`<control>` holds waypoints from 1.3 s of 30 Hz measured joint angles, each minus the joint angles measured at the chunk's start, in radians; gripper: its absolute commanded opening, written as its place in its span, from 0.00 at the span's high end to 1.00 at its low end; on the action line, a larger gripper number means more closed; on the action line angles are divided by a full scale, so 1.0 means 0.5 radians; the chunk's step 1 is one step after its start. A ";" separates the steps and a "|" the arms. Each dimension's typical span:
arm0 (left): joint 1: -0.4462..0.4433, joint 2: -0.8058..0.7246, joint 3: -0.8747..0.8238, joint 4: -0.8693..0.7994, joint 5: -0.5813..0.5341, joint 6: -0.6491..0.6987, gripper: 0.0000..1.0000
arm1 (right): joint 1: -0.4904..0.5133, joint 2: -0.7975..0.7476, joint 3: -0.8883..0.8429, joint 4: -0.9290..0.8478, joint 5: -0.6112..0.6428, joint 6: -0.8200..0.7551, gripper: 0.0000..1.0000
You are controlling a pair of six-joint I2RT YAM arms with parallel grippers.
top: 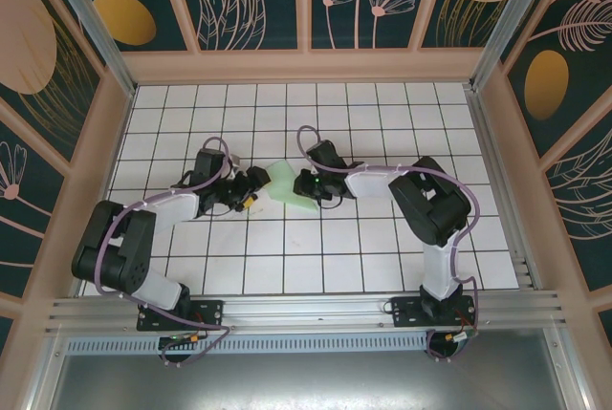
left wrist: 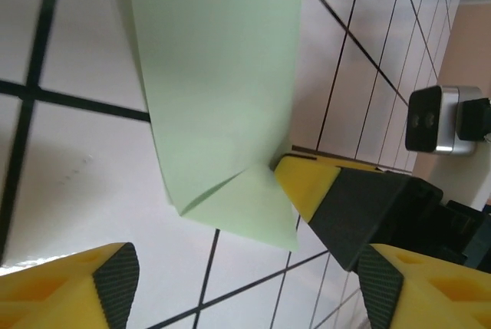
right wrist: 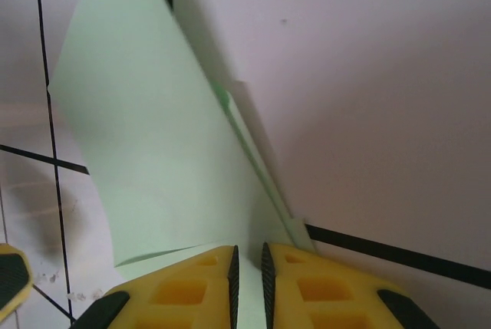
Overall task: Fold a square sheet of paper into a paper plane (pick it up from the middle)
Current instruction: Turn over the paper at the center of the table.
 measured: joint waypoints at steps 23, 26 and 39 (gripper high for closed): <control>-0.112 0.323 0.043 0.229 0.110 -0.256 0.52 | -0.121 -0.069 -0.381 0.628 -0.305 0.252 0.79; -0.112 0.329 0.043 0.255 0.117 -0.278 0.58 | -0.121 -0.078 -0.392 0.628 -0.307 0.253 0.79; -0.119 0.452 0.056 0.466 0.230 -0.375 0.70 | -0.121 -0.113 -0.452 0.679 -0.336 0.266 0.73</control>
